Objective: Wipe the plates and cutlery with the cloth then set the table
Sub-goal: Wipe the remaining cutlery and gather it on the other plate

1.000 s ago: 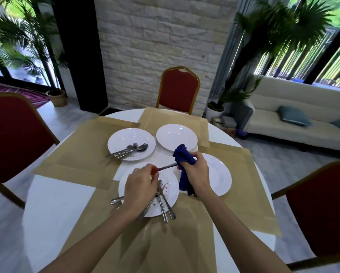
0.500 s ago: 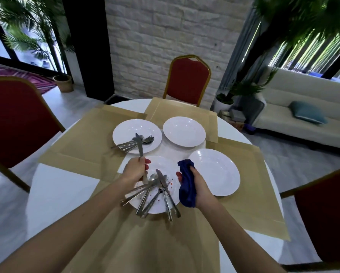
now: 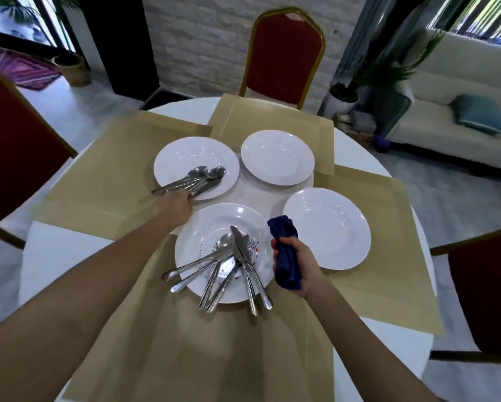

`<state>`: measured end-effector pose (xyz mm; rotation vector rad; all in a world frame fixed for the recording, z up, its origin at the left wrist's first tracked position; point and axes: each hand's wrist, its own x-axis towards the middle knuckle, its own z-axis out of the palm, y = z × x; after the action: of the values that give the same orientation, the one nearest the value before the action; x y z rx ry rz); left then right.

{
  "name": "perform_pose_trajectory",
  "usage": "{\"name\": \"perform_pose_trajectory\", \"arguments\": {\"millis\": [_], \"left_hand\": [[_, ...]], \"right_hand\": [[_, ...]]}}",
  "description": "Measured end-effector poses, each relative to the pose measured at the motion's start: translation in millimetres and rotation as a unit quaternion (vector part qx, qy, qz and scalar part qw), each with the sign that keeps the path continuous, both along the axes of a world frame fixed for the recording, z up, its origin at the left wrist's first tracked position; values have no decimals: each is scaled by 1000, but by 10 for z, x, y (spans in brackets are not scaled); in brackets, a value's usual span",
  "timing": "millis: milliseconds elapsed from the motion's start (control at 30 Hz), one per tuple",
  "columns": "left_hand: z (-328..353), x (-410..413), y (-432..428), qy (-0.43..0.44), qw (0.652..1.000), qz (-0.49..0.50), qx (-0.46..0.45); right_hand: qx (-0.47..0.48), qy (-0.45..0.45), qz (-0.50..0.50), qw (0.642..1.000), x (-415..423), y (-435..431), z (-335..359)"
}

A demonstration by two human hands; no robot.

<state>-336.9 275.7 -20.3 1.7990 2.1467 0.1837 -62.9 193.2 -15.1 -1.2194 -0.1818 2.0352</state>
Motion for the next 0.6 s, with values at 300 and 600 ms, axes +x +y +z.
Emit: {"name": "perform_pose_trajectory", "arguments": {"millis": [300,600], "left_hand": [[-231,-12,-24,160,987,-17,21],[-16,827,-1011,-132,986,-81,64]], "right_hand": [[-14,-14,-22,1000,-7,80,-255],[35,8,-66,997,-78,35,-290]]}}
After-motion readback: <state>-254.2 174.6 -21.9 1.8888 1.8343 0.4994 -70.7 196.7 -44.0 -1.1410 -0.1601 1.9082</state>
